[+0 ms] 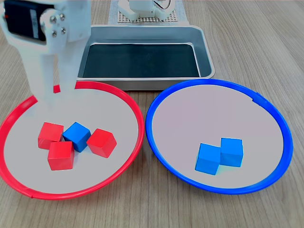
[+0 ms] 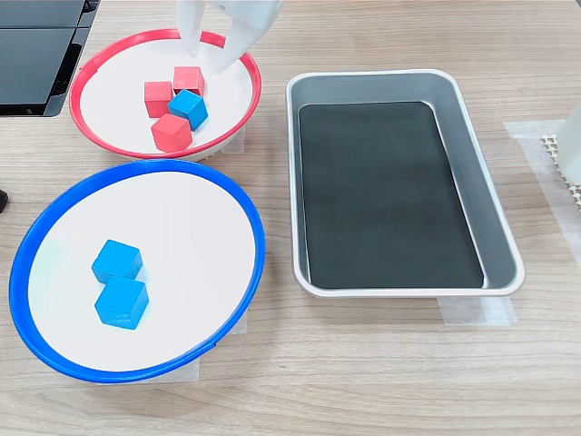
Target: Relocate any blue block in the red dish to the blue dish, correcting any misplacements.
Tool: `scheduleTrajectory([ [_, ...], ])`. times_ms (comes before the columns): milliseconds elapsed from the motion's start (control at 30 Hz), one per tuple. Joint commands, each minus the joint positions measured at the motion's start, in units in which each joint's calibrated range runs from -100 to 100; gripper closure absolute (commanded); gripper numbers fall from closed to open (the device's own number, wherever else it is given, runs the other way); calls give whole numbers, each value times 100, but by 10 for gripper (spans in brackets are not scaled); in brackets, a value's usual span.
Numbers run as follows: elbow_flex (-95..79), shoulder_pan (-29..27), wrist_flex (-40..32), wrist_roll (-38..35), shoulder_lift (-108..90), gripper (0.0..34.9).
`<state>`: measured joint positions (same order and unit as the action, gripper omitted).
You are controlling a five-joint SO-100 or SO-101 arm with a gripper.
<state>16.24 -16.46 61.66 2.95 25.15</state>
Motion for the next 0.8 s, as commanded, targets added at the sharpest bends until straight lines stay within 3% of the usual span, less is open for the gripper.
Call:
scheduleTrajectory([
  [0,465,4,86,68,176,263],
  [767,611,427,293,484,509,223],
])
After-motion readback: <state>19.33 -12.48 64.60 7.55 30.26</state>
